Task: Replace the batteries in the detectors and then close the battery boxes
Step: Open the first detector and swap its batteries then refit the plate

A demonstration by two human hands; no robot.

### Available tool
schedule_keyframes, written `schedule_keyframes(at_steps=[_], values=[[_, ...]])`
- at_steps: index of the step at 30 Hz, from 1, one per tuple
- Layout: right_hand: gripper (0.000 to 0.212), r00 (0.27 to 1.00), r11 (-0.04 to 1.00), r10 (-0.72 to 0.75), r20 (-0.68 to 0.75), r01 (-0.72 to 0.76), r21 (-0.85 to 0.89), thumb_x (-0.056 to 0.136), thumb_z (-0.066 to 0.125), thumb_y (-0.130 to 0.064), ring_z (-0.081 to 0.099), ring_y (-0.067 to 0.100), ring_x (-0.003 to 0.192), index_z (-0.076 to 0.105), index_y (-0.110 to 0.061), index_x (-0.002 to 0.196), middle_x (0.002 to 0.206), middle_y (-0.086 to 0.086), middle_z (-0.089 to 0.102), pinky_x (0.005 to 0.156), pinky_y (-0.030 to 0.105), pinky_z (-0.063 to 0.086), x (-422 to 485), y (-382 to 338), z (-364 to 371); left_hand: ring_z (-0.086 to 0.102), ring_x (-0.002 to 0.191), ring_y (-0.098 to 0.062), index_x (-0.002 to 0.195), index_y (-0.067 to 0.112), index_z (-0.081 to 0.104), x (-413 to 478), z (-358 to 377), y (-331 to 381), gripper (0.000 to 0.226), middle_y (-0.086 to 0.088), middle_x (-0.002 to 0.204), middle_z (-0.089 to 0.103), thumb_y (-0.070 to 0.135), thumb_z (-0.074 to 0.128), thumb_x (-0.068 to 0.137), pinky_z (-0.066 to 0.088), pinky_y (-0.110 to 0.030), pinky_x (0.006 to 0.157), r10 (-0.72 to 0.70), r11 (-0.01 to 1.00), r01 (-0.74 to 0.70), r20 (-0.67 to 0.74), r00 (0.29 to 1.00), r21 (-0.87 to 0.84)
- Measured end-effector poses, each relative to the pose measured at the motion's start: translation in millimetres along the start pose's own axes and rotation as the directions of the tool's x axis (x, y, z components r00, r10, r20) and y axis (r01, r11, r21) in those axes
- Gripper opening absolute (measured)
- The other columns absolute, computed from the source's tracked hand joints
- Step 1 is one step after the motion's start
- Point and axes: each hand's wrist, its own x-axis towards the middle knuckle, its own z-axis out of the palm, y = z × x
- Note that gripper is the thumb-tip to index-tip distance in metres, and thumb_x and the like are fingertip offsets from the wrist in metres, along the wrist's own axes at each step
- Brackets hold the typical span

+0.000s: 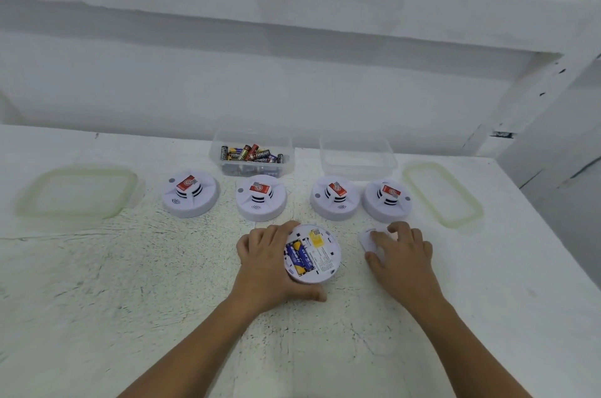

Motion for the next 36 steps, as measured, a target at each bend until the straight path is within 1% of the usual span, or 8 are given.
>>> schedule_keyframes(at_steps=[5,9,15,19,25,29,32,36], values=[[0.013,0.974,0.955,-0.159,-0.159,0.193,0.226,0.082,0.063,-0.014,0.058,0.024,0.088,0.07,-0.014,0.094,0.098,0.004,0.061,0.074,0.035,0.041,9,-41,-15,0.017,0.11,0.004,0.145,0.038,0.018,0,-4,0,0.137,0.028,0.121,0.027,0.099,0.045,0.026,0.003,-0.022,0.1,0.007,0.999,-0.005,0.066,0.998,-0.032],[0.014,0.945,0.788,-0.328,0.011,0.267,0.555,0.091,0.057,-0.017,0.053,0.008,0.086,0.069,-0.016,0.098,0.092,-0.004,0.056,0.077,0.021,0.045,13,-73,-22,0.024,0.112,0.009,0.142,0.043,0.022,-1,-9,-4,0.128,0.039,0.12,0.031,0.092,0.06,0.03,0.007,-0.022,0.103,0.03,0.981,-0.01,0.097,0.995,-0.193],[0.013,0.901,0.809,-0.433,-0.007,0.392,0.438,0.085,0.052,-0.019,0.05,0.016,0.081,0.064,-0.017,0.091,0.086,-0.002,0.055,0.071,0.034,0.046,17,-82,-9,0.03,0.118,0.014,0.128,0.056,0.03,-2,-11,-8,0.097,0.032,0.119,0.049,0.071,0.078,0.045,0.01,-0.018,0.106,0.049,0.96,-0.021,0.097,0.994,-0.278],[0.018,0.863,0.812,-0.505,0.009,0.471,0.345,0.084,0.044,-0.024,0.049,0.016,0.074,0.058,-0.017,0.091,0.082,-0.002,0.057,0.066,0.035,0.044,20,-84,-9,0.034,0.119,0.008,0.13,0.052,0.035,-1,-9,-11,0.099,0.032,0.119,0.051,0.074,0.076,0.043,0.013,-0.021,0.107,0.044,0.963,-0.019,0.086,0.995,-0.27],[0.021,0.825,0.786,-0.565,0.007,0.535,0.31,0.08,0.034,-0.027,0.045,0.017,0.067,0.051,-0.016,0.086,0.076,-0.002,0.055,0.057,0.032,0.037,24,-86,-8,0.031,0.115,0.014,0.127,0.055,0.031,-1,-10,-10,0.097,0.039,0.111,0.043,0.077,0.072,0.042,0.006,-0.012,0.103,0.044,0.971,-0.026,0.071,0.996,-0.237],[0.005,0.809,0.752,-0.588,0.012,0.542,0.375,0.084,0.042,-0.024,0.044,0.018,0.062,0.043,-0.019,0.086,0.07,-0.001,0.053,0.055,0.036,0.038,25,-84,-11,0.028,0.115,0.017,0.125,0.056,0.033,-1,-11,-10,0.096,0.038,0.111,0.044,0.076,0.073,0.041,0.009,-0.015,0.103,0.028,0.967,-0.009,0.073,0.997,-0.255],[0.011,0.817,0.732,-0.577,0.01,0.512,0.449,0.086,0.051,-0.025,0.045,0.015,0.063,0.04,-0.024,0.085,0.07,-0.004,0.05,0.055,0.033,0.039,20,-81,-17,0.022,0.117,0.019,0.128,0.055,0.034,-2,-10,-10,0.101,0.035,0.115,0.043,0.075,0.074,0.037,0.012,-0.019,0.106,0.004,0.96,0.018,0.079,0.997,-0.28],[0.015,0.906,0.67,-0.398,0.144,0.18,0.72,0.084,0.064,-0.018,0.056,0.009,0.066,0.049,-0.022,0.084,0.074,-0.005,0.059,0.059,0.024,0.047,22,-76,-32,0.014,0.107,0.027,0.131,0.052,0.032,-1,-12,-8,0.108,0.032,0.116,0.039,0.074,0.074,0.034,0.017,-0.022,0.105,-0.034,0.953,0.063,0.099,0.994,-0.298]])
